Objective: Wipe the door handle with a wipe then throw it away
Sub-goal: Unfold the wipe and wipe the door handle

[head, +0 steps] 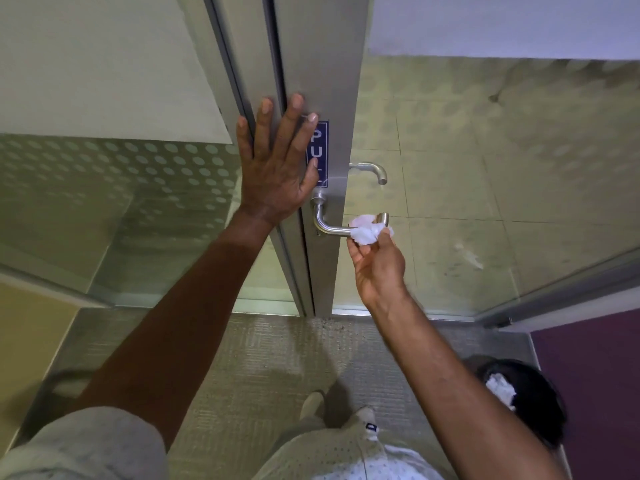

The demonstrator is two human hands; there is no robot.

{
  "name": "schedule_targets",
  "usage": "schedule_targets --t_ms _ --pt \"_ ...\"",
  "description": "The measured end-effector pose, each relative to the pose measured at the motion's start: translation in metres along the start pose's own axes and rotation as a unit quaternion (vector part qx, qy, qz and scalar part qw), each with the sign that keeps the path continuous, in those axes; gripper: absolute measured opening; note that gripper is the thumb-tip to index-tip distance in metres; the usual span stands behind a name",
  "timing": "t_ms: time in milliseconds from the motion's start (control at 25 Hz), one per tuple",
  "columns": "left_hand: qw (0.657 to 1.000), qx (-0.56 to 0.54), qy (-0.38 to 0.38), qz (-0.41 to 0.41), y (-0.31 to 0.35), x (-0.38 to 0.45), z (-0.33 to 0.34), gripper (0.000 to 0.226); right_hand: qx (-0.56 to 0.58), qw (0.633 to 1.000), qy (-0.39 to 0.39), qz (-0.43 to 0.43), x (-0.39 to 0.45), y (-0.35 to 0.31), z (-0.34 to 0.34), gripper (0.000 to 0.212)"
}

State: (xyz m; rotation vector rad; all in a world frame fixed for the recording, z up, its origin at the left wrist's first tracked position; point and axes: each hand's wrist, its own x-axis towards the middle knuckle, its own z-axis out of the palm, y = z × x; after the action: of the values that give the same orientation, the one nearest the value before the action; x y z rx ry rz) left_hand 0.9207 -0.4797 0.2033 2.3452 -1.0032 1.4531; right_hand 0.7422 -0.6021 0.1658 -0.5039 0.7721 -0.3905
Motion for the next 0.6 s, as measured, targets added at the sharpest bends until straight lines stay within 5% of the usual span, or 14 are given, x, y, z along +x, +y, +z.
schedule_targets --t_ms 240,600 --pt "1.0 -0.009 -0.005 0.001 -0.002 0.0 0.0 0.072 0.007 0.999 0.008 -0.047 -0.011 0.01 0.003 0.02" --pt "1.0 -0.014 -0.004 0.004 -0.001 0.0 -0.002 0.071 0.124 0.992 0.035 0.009 -0.018 0.048 0.039 0.026"
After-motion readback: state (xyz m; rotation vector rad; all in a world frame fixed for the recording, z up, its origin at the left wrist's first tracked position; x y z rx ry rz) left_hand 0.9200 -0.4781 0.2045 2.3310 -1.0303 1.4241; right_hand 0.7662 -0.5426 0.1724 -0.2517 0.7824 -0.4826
